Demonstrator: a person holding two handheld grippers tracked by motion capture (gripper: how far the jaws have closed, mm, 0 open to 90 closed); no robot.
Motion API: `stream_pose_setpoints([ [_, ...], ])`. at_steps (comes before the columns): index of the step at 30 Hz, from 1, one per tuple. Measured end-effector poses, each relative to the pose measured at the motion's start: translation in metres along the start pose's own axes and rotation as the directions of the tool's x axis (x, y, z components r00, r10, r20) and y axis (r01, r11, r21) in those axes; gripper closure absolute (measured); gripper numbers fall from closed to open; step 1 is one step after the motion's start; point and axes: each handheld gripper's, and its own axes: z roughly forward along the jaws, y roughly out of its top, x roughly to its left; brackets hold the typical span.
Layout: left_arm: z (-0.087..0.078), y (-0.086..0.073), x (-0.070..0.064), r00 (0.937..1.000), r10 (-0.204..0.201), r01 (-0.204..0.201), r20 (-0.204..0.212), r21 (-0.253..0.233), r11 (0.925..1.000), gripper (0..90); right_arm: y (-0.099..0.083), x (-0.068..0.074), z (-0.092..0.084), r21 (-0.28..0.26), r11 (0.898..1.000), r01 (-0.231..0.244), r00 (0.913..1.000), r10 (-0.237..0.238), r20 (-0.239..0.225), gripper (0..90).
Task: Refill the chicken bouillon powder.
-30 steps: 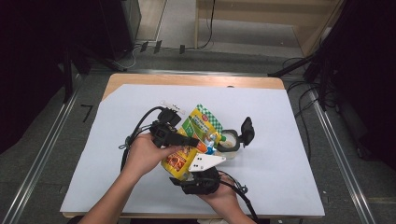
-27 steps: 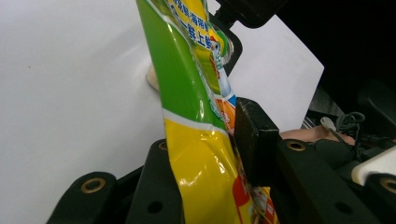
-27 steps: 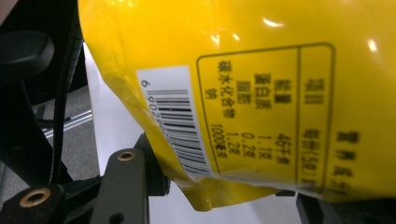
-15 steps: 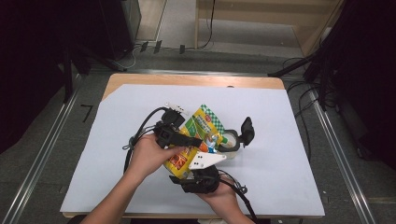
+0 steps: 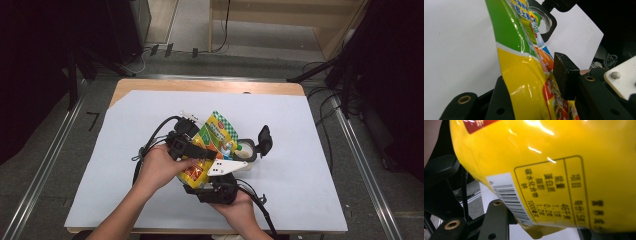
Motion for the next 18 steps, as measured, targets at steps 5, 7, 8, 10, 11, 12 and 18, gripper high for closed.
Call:
stream_pose_setpoints([
  [5, -0.002, 0.004, -0.004, 0.9999, 0.006, -0.006, -0.011, 0.009, 0.9999, 72.9, 0.003, 0.003, 0.000, 0.009, 0.999, 0.030, 0.9995, -0.031, 0.012, 58.2],
  [7, -0.004, 0.007, -0.005, 0.9999, 0.010, -0.010, -0.009, 0.019, 0.9998, 75.0, 0.004, 0.004, 0.000, 0.011, 0.999, 0.048, 0.9988, -0.049, 0.012, 57.6],
  [8, -0.004, 0.009, -0.005, 0.9999, 0.011, -0.010, -0.009, 0.021, 0.9997, 76.2, 0.005, 0.005, 0.000, 0.013, 0.998, 0.061, 0.9980, -0.061, 0.015, 57.2],
  [10, -0.005, 0.012, -0.004, 0.9999, 0.009, -0.009, -0.005, 0.028, 0.9996, 78.3, 0.008, 0.006, 0.000, 0.025, 0.997, 0.073, 0.9972, -0.074, 0.014, 56.7],
  [11, -0.006, 0.013, -0.004, 0.9999, 0.010, -0.010, -0.004, 0.029, 0.9995, 79.1, 0.009, 0.006, 0.000, 0.027, 0.997, 0.078, 0.9967, -0.079, 0.017, 56.6],
  [12, -0.006, 0.015, -0.005, 0.9999, 0.012, -0.012, -0.004, 0.031, 0.9994, 80.0, 0.010, 0.006, -0.001, 0.028, 0.996, 0.085, 0.9960, -0.086, 0.024, 56.5],
  [18, -0.004, 0.021, -0.007, 0.9995, 0.019, -0.017, -0.026, 0.057, 0.9982, 84.2, 0.012, 0.007, 0.001, 0.081, 0.991, 0.111, 0.9922, -0.115, 0.049, 53.9],
])
